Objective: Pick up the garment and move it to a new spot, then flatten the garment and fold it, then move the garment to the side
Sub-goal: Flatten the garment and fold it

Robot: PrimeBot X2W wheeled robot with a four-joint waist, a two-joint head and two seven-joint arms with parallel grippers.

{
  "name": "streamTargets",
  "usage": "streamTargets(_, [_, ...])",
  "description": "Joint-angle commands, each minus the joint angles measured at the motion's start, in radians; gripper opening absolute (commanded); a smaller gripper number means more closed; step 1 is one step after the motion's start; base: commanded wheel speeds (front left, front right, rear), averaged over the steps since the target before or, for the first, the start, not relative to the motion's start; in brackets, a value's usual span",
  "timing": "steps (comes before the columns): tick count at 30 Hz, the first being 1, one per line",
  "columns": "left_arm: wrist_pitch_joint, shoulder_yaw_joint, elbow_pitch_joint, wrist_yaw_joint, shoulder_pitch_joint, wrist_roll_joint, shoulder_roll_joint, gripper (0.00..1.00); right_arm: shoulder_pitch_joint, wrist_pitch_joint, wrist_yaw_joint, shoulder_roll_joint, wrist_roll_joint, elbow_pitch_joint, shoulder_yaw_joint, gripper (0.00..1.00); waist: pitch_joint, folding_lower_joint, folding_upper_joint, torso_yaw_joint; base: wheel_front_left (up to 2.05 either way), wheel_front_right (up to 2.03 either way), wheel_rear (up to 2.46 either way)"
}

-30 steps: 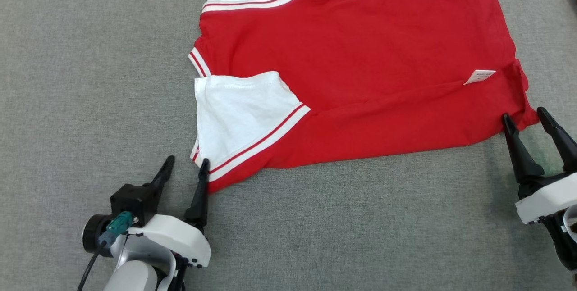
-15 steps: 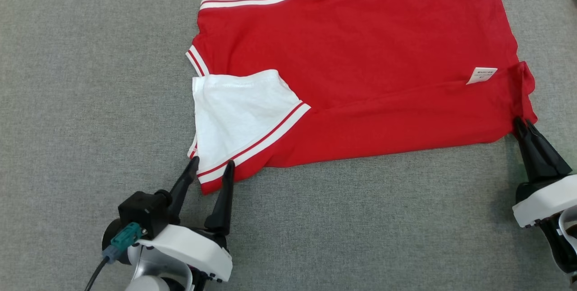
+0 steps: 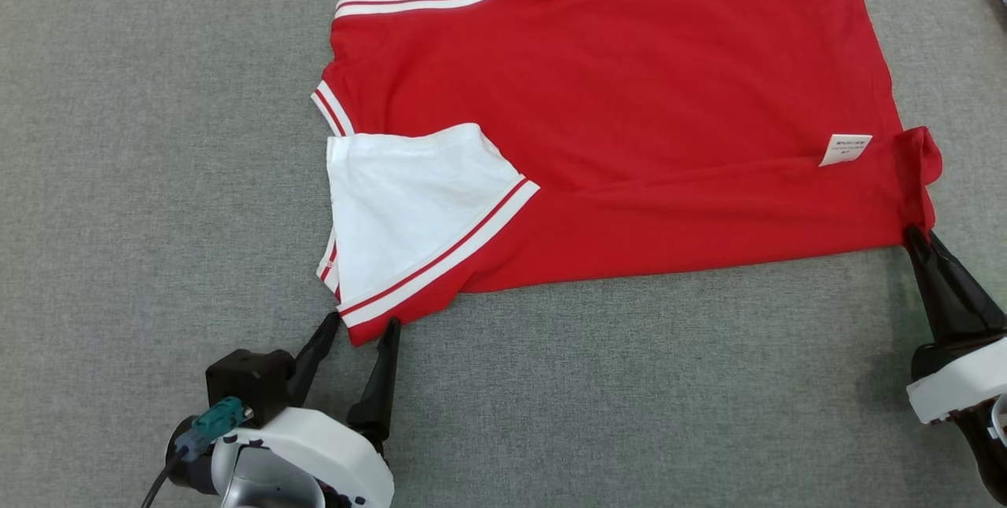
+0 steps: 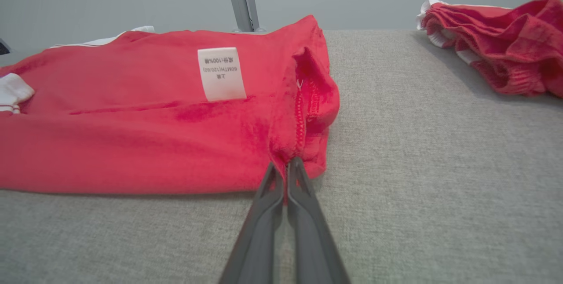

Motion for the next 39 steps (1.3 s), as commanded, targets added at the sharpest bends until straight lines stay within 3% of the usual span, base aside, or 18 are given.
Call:
streamTargets(1, [-0.001,0.005,-0.008,0.003,0.003,-0.008,0.004,1.0,0.005,-0.002,-0.003,-0.001,0.005,0.001,0.002,0.0,0.0,0.0,0.0,-0.002,0.0,0.0,0.0])
streamTargets(4, [-0.008,0.003,-0.019,-0.01,-0.002,-0.014,0.005,1.0,0.001,-0.011,-0.003,0.003,0.014,0.004,0.008,0.0,0.0,0.0,0.0,-0.002,0.0,0.0,0.0])
streamTargets(5, [-0.01,0.001,-0.018,-0.015,-0.006,-0.02,0.003,0.85,-0.001,-0.012,-0.003,0.004,0.014,0.005,0.012,0.0,0.0,0.0,0.0,-0.003,0.0,0.0,0.0])
streamTargets(6, [-0.019,0.001,-0.014,-0.03,-0.017,-0.028,0.002,0.0,-0.007,-0.016,-0.003,0.004,0.02,0.009,0.019,0.0,0.001,0.0,0.0,-0.004,0.0,0.0,0.0])
streamTargets(14, [-0.028,0.041,-0.032,-0.093,0.01,-0.135,0.008,0.0,0.039,-0.043,-0.003,-0.039,0.098,-0.006,0.037,0.0,-0.021,0.0,0.0,-0.002,0.0,0.0,0.0])
streamTargets(21, [0.019,0.082,-0.102,-0.123,0.085,-0.229,0.055,0.0,0.16,-0.038,-0.003,-0.137,0.231,-0.062,0.039,0.0,-0.036,0.0,0.0,-0.016,0.0,0.0,0.0])
streamTargets(29, [0.076,0.085,-0.181,-0.096,0.208,-0.251,0.104,0.0,0.256,-0.022,-0.003,-0.215,0.329,-0.134,0.087,0.0,-0.049,0.0,0.0,-0.045,0.0,0.0,0.0])
streamTargets(37, [0.11,0.063,-0.197,-0.074,0.253,-0.254,0.109,0.0,0.296,-0.024,-0.003,-0.233,0.361,-0.139,0.117,0.0,-0.069,0.0,0.0,-0.056,0.0,0.0,0.0])
streamTargets(38, [0.113,0.059,-0.191,-0.071,0.253,-0.249,0.107,0.0,0.295,-0.024,-0.003,-0.233,0.362,-0.137,0.12,0.15,-0.074,0.0,0.0,-0.057,0.0,0.0,0.0])
streamTargets(39, [0.113,0.056,-0.187,-0.07,0.252,-0.246,0.105,0.0,0.295,-0.022,-0.003,-0.232,0.363,-0.135,0.124,0.65,-0.078,0.0,0.0,-0.059,0.0,0.0,0.0])
